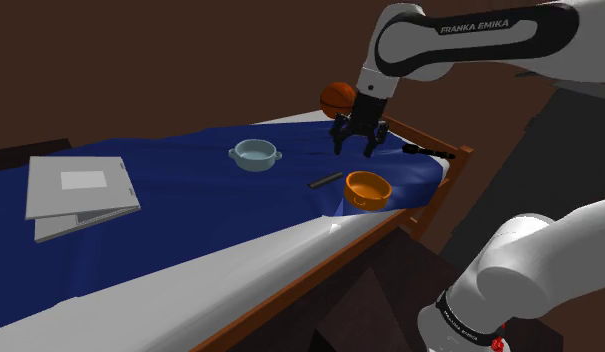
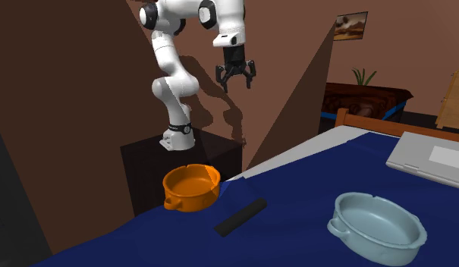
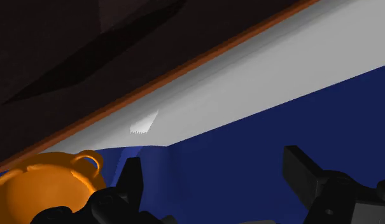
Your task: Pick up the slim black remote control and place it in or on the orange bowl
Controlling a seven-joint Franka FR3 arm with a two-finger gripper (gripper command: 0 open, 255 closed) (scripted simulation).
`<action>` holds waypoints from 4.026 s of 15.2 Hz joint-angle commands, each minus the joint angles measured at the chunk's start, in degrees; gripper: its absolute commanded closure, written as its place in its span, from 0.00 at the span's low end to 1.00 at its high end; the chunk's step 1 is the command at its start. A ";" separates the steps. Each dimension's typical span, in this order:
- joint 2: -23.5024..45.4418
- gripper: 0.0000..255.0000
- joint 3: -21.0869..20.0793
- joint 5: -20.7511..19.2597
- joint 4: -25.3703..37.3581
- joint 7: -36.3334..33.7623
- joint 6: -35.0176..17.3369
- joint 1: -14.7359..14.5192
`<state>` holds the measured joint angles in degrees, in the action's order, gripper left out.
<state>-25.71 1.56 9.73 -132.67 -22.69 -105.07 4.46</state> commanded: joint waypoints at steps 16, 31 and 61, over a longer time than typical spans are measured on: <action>33.43 0.00 2.47 5.21 15.08 -20.86 -17.64 5.22; 59.64 0.00 7.11 13.39 33.10 -34.93 -24.01 11.18; 63.28 1.00 6.70 14.76 34.02 -35.63 -26.69 11.29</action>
<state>37.98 8.16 24.65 -98.62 -58.11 -132.21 15.84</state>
